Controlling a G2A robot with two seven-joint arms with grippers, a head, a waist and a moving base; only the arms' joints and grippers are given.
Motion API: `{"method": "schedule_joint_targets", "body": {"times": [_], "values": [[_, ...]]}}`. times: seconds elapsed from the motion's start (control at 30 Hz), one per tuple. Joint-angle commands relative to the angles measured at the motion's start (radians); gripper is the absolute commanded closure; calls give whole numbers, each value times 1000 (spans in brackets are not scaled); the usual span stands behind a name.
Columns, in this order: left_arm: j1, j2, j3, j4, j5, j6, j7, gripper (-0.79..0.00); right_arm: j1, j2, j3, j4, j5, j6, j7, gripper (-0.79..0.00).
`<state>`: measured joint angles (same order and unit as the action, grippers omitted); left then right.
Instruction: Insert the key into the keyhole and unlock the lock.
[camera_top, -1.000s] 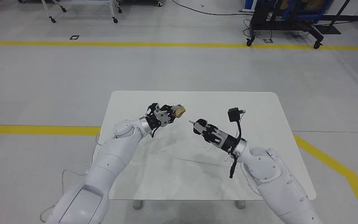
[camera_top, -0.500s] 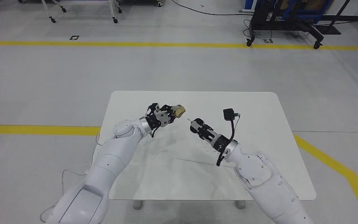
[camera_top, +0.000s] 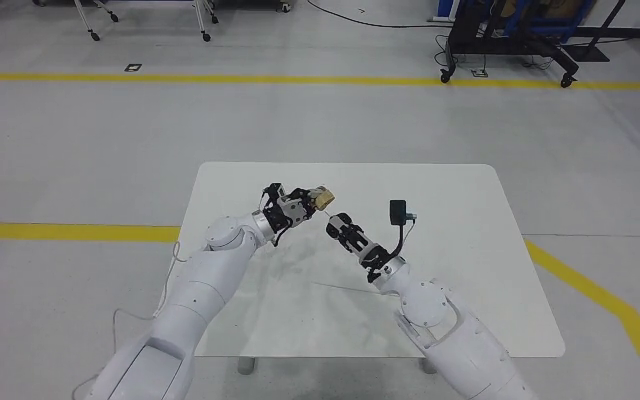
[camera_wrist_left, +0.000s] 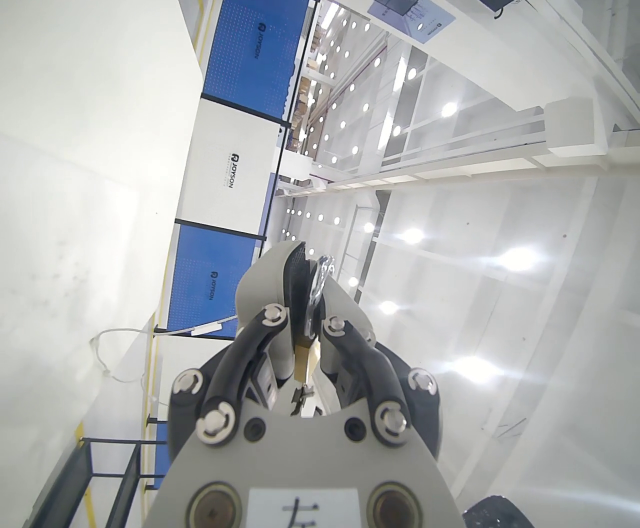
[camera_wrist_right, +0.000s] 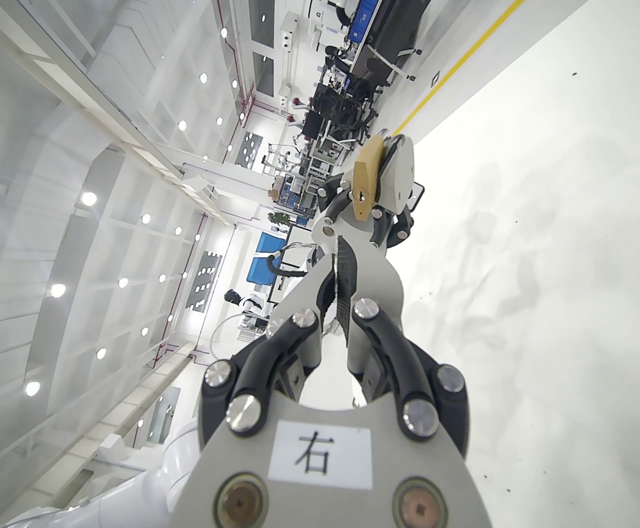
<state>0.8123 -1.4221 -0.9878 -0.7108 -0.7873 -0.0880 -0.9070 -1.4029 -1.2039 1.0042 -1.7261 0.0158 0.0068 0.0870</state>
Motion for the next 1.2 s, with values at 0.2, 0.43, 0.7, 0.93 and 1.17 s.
{"method": "schedule_joint_targets", "body": {"times": [0.2,0.43,0.7,0.93,1.17], "values": [[43,15,-21,-86,66,14,53,0,-1,-9,3,12,-7,37,-18,0],[69,23,-31,-131,114,30,80,0,3,-17,8,25,2,55,-21,0],[82,27,-40,-157,144,43,109,0,1,-23,17,31,2,73,-10,0],[93,29,-42,-179,173,48,120,0,6,-29,18,36,6,81,3,0],[98,31,-40,-194,217,49,132,0,15,-37,21,49,8,104,-7,0]]}}
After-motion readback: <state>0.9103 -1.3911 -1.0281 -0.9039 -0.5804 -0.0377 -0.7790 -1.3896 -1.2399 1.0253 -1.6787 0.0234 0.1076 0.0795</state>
